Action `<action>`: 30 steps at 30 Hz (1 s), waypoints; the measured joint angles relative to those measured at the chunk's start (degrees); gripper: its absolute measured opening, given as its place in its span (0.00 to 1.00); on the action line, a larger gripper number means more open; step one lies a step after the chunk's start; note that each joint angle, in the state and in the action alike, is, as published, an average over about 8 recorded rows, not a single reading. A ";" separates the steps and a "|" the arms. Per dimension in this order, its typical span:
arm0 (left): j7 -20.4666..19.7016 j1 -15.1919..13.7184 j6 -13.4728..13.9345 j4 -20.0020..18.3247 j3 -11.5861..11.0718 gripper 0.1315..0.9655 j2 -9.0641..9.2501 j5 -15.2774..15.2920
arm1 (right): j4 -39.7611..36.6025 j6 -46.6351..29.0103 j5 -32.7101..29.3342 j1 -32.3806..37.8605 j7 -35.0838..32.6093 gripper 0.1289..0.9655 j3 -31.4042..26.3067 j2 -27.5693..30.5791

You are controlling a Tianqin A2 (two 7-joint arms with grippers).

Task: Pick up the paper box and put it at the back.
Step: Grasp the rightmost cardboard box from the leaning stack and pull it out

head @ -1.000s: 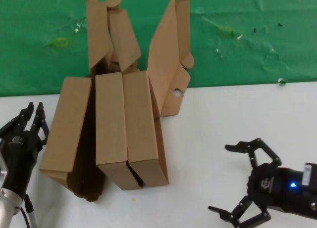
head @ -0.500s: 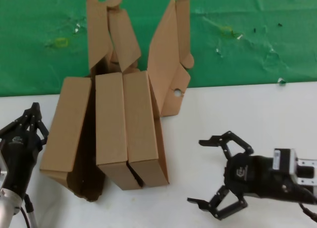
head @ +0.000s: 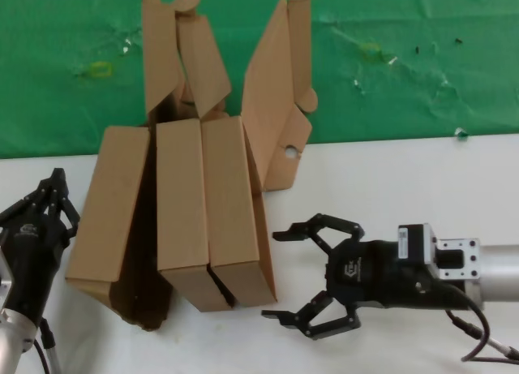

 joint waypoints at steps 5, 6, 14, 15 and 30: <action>0.00 0.00 0.00 0.00 0.00 0.01 0.00 0.00 | -0.03 -0.59 -0.43 1.37 0.41 0.71 -1.30 -0.89; 0.00 0.00 0.00 0.00 0.00 0.01 0.00 0.00 | 0.00 -0.67 -0.50 1.49 0.49 0.68 -1.50 -0.99; -0.03 0.00 0.00 0.00 0.00 0.01 0.00 0.01 | 1.02 -0.68 -0.68 1.01 1.19 0.47 -2.13 -0.73; -0.05 0.00 0.00 0.00 0.00 0.01 0.00 0.01 | 1.13 -0.69 -0.59 0.88 1.19 0.44 -2.09 -0.66; -0.04 0.00 0.00 0.00 0.00 0.01 0.00 0.04 | 0.63 -0.83 -0.73 1.87 1.72 0.15 -2.52 -0.76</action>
